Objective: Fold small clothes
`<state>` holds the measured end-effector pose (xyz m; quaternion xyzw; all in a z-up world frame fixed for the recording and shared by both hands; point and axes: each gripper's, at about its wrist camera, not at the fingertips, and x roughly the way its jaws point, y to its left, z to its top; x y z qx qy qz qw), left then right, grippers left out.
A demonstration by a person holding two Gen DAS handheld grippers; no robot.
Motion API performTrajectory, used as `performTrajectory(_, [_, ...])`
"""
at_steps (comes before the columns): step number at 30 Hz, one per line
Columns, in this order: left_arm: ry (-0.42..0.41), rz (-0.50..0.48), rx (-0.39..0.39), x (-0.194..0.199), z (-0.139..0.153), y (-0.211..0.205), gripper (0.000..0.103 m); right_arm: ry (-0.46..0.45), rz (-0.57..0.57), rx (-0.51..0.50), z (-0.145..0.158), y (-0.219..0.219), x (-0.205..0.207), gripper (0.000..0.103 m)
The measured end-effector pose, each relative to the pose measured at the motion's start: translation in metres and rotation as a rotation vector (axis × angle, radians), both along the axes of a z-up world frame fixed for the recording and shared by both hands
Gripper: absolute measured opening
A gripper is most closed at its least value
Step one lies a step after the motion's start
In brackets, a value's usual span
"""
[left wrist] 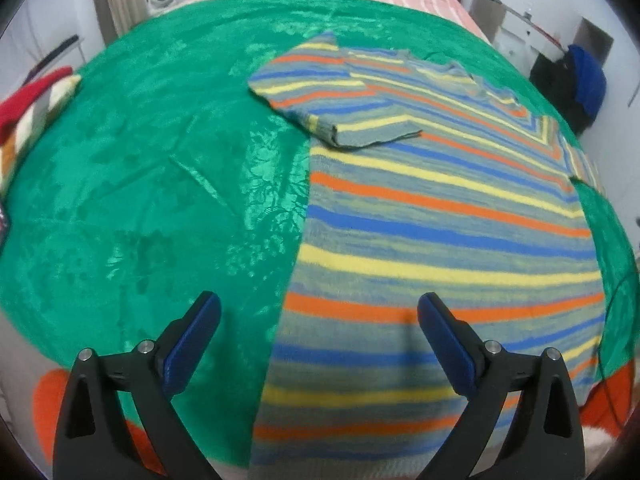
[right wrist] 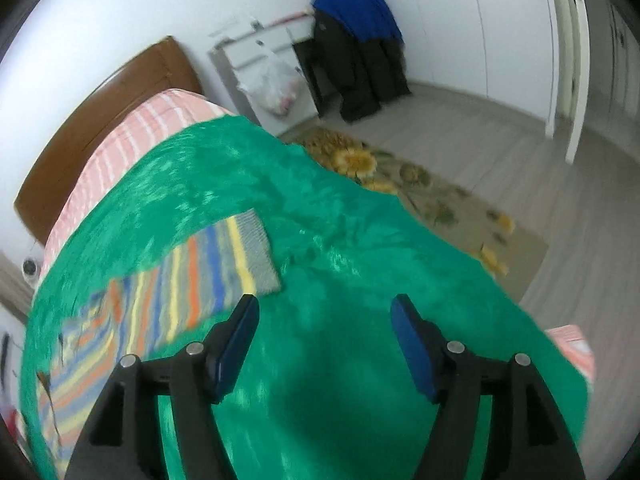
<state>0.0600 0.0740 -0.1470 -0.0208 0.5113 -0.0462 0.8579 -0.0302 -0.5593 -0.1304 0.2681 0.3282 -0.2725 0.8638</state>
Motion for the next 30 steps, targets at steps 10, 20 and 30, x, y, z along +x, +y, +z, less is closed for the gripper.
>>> performTrajectory(10, [-0.029,0.026,0.013,0.006,-0.028,0.000,0.103,-0.119,0.239,-0.195,0.015,0.128,-0.060,0.082])
performTrajectory(20, [0.012,0.010,0.041,0.010,-0.026,-0.003,0.103,-0.095,0.363,-0.259,-0.020,0.175,-0.053,0.082])
performTrajectory(30, [-0.068,-0.096,0.016,-0.007,0.028,-0.003,0.102,-0.094,0.353,-0.232,-0.029,0.171,-0.058,0.082])
